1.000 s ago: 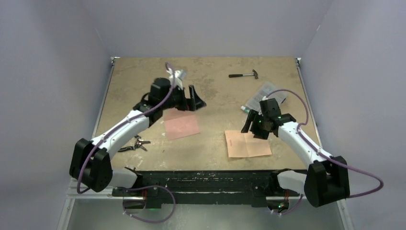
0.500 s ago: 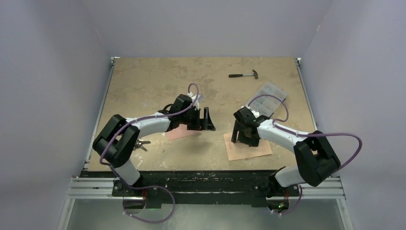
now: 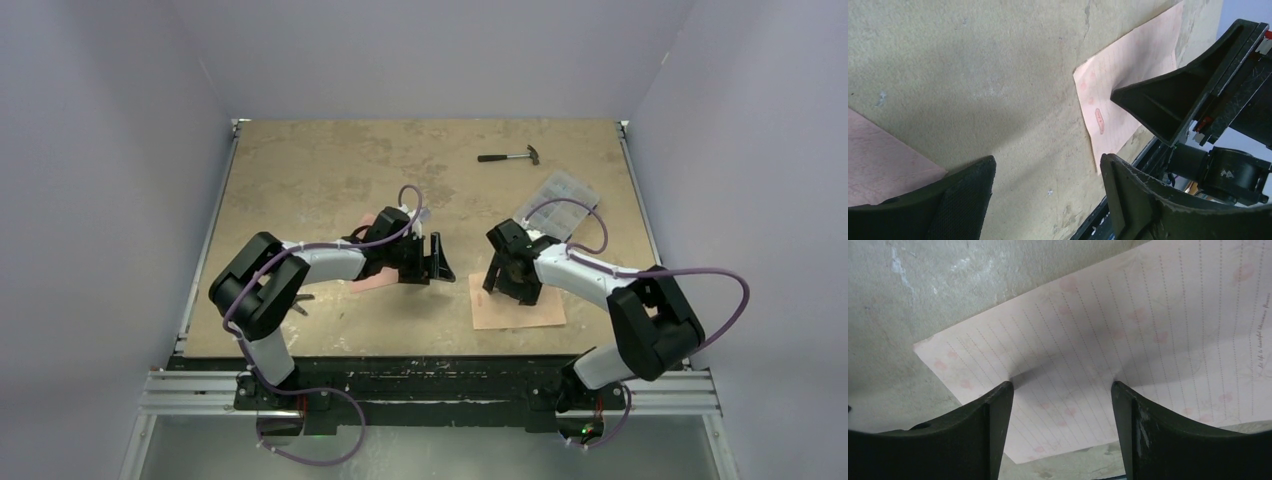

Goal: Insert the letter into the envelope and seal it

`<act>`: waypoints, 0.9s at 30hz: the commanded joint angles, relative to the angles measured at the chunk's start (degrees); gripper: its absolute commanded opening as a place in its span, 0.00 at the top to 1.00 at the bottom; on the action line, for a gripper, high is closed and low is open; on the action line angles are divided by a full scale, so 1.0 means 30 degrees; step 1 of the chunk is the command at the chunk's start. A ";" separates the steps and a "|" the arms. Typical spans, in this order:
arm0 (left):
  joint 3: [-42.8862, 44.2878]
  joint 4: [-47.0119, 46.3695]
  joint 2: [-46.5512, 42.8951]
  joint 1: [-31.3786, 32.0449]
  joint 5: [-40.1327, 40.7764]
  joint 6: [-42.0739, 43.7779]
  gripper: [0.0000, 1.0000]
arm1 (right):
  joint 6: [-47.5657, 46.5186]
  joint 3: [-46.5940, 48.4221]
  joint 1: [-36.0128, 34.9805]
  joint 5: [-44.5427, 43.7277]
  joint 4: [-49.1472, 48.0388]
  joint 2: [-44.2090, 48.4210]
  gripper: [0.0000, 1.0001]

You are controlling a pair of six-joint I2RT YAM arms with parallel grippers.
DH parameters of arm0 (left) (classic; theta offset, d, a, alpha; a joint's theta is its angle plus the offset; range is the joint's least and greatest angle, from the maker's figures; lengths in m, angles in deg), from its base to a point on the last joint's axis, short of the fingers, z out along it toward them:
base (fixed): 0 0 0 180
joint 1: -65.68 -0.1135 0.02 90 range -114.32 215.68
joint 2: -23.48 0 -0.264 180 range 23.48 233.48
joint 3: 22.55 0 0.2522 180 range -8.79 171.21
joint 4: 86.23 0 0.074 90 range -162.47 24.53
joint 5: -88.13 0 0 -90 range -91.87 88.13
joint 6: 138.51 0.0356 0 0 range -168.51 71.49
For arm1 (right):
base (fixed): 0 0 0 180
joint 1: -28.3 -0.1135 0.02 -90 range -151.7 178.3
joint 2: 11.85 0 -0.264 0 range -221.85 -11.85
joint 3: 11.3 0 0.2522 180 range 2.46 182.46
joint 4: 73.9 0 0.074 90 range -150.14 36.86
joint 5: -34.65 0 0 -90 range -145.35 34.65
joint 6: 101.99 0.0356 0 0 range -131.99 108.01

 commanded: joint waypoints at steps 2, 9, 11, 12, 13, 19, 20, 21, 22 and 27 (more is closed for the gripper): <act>-0.0944 -0.1423 0.0325 0.0008 0.0194 -0.1874 0.26 | 0.4262 -0.0262 -0.0089 0.4110 -0.4629 -0.3587 0.29; -0.1135 -0.2591 0.1214 -0.0013 -0.0688 -0.2905 0.32 | 0.6224 0.0037 -0.0089 0.4349 -0.4818 -0.2535 0.33; -0.0950 -0.2123 0.1396 -0.0015 -0.0389 -0.2944 0.34 | 0.6311 0.0219 -0.0102 0.4338 -0.4723 -0.2323 0.33; -0.0910 -0.2074 0.1464 0.0005 -0.0203 -0.2892 0.37 | 0.6327 0.0279 -0.0091 0.4400 -0.4701 -0.2281 0.33; -0.0875 -0.2122 0.1516 0.0000 -0.0184 -0.2860 0.42 | 0.6340 0.0312 -0.0089 0.4470 -0.4717 -0.2247 0.33; -0.0882 -0.1950 0.1193 -0.0041 0.0046 -0.2440 0.72 | 0.6006 0.0800 -0.0087 0.4517 -0.4479 -0.2319 0.33; -0.0832 -0.1876 0.1072 -0.0071 0.0126 -0.2240 0.79 | 0.5864 0.0985 -0.0104 0.4360 -0.4312 -0.2160 0.33; -0.0734 -0.1750 0.0965 -0.0119 0.0125 -0.2013 0.85 | 0.5667 0.1224 -0.0076 0.4245 -0.4020 -0.1968 0.33; -0.0575 -0.1635 0.0883 -0.0191 0.0037 -0.1754 0.93 | 0.5379 0.1507 -0.0087 0.4212 -0.3727 -0.1680 0.33; 0.0823 -0.1007 0.0112 -0.0769 -0.1506 0.0096 1.00 | 0.3138 0.3602 -0.0002 0.3637 -0.2427 0.0663 0.31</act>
